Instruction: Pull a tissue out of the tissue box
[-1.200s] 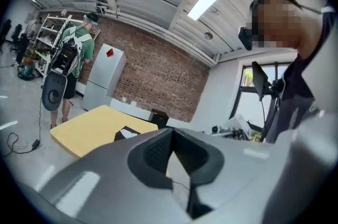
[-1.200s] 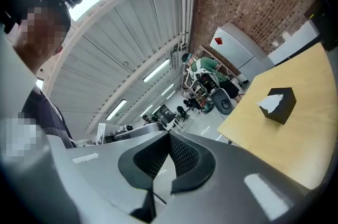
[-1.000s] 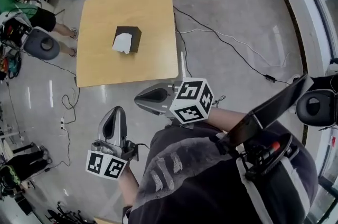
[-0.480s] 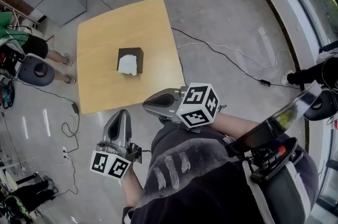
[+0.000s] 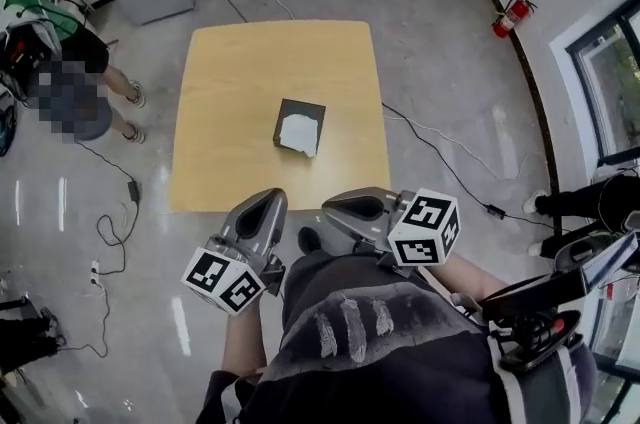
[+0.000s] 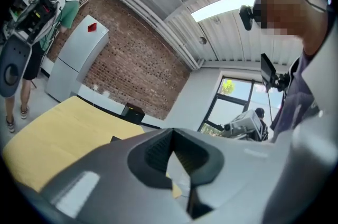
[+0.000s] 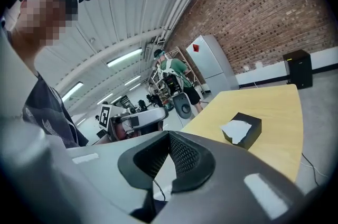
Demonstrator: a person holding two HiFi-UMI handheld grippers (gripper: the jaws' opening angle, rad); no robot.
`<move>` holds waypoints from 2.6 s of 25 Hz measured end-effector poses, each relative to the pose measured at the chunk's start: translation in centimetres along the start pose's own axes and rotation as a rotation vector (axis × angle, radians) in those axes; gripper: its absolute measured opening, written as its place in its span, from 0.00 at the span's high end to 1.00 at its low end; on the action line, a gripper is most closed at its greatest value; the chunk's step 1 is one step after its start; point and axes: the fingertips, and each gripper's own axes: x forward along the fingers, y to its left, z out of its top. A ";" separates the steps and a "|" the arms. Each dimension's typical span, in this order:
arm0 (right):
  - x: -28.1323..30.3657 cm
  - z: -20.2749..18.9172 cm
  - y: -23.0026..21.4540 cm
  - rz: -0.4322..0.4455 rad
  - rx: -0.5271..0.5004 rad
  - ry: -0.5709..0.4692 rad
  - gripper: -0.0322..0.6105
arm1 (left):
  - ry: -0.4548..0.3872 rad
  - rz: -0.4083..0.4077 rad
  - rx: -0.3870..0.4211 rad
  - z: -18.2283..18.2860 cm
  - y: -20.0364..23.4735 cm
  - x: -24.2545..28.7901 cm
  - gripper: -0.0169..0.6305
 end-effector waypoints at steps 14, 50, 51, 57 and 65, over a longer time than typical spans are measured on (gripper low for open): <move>-1.7 2.5 -5.8 -0.053 0.092 -0.065 0.95 | 0.144 0.030 0.013 -1.2 3.3 6.5 0.97; -5.0 5.3 -13.8 0.068 0.142 -0.088 0.95 | 0.155 0.413 -0.548 -11.4 14.3 13.4 0.47; -5.0 5.3 -13.8 0.066 0.139 -0.087 0.95 | 0.151 0.403 -0.562 -11.5 14.3 13.5 0.50; -5.2 5.3 -13.8 0.060 0.130 -0.077 0.95 | 0.135 0.371 -0.602 -11.6 14.1 13.2 0.84; -5.1 5.3 -13.8 0.063 0.118 -0.069 0.95 | 0.118 0.324 -0.597 -11.2 13.7 13.6 0.97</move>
